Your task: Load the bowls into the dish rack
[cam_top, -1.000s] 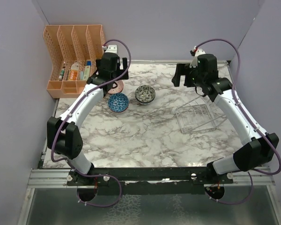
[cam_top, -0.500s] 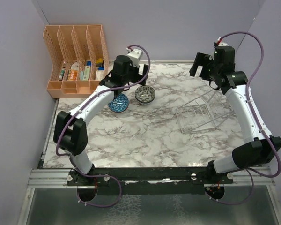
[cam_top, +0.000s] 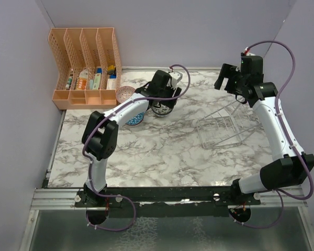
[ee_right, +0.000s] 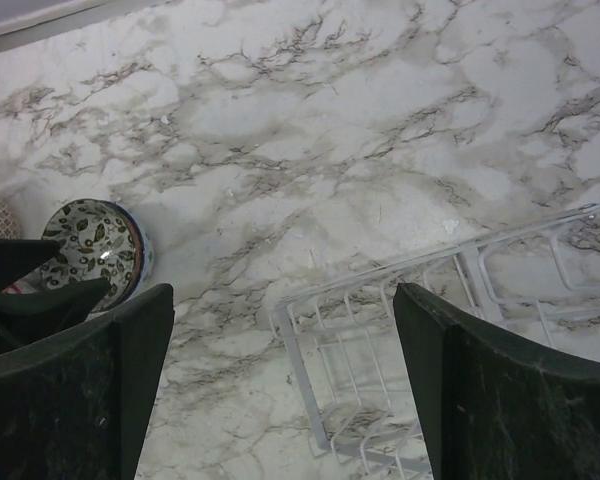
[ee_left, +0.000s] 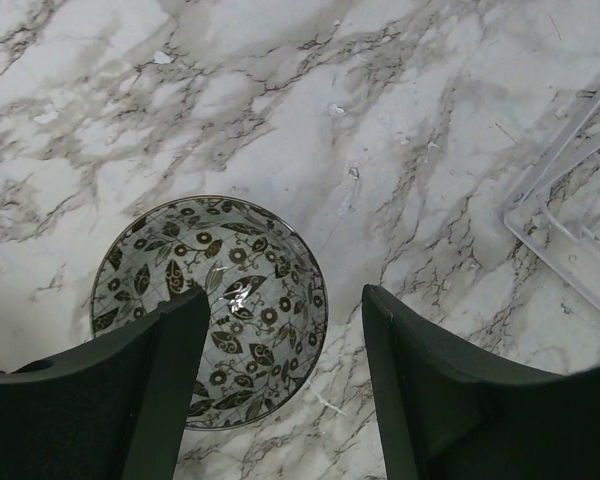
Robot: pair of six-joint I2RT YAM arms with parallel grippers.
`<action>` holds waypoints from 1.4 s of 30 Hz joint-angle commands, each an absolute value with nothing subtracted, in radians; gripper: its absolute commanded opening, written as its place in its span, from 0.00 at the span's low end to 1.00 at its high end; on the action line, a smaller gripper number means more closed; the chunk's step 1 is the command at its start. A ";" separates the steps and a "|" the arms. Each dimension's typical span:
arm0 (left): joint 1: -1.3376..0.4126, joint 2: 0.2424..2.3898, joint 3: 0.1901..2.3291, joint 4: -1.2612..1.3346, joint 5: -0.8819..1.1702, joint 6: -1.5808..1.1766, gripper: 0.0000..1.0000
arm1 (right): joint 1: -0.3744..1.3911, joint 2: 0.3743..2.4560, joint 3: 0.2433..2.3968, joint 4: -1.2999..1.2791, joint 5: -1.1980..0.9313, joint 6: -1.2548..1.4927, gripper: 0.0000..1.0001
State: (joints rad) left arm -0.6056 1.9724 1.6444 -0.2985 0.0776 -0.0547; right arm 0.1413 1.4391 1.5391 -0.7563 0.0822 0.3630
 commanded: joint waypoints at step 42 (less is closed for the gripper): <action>-0.663 2.162 1.781 -0.428 0.021 -0.048 0.44 | 0.124 1.420 1.502 -0.750 0.105 0.365 0.82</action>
State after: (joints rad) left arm -0.6605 2.1677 1.7557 -0.4202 0.0349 -0.0574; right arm 0.1295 1.4376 1.4971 -0.7559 0.0822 0.3626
